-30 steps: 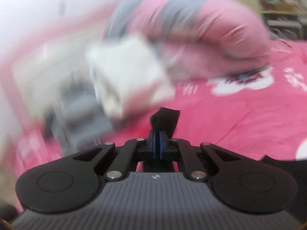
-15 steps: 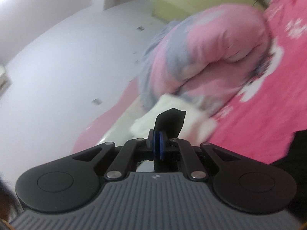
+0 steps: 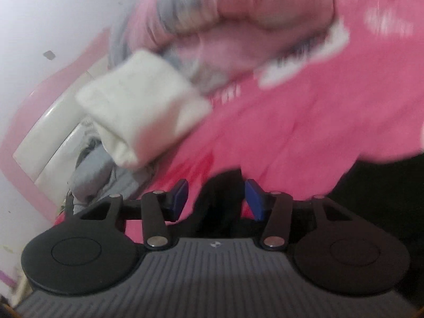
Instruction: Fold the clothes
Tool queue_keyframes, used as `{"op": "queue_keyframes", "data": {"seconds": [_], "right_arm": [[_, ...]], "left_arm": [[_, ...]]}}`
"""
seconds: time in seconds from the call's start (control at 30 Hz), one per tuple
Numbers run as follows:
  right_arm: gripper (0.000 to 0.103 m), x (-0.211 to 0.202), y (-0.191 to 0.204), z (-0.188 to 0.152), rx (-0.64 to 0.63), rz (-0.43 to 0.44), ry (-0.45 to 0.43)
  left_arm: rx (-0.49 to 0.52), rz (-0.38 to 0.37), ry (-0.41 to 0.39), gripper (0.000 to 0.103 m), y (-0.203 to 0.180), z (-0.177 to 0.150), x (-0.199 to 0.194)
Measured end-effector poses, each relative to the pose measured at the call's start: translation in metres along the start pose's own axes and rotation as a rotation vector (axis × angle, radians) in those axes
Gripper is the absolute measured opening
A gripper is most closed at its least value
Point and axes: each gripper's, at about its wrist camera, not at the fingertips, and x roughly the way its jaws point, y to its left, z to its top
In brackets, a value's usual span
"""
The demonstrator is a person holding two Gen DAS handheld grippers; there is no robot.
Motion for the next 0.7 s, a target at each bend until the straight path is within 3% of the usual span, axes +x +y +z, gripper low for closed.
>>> {"op": "queue_keyframes", "data": {"seconds": [0.13,0.27,0.43,0.7], "right_arm": [[0.047,-0.05,0.022,0.002,-0.096,-0.007,-0.018],[0.041,-0.102,0.049,-0.03,-0.167,-0.065,0.038],[0.021,-0.14,0.074,-0.104,-0.169,-0.099,0.185],[0.015,-0.133,0.131,-0.202,-0.441,-0.142,0.303]], "left_arm": [[-0.1,-0.019,-0.009,0.035,0.014,0.004,0.002],[-0.133,0.008,-0.007,0.009,0.02,0.006,0.007],[-0.142,0.031,-0.007,0.005,0.022,0.006,0.006],[-0.15,0.029,-0.006,0.005,0.026,0.006,0.009]]}}
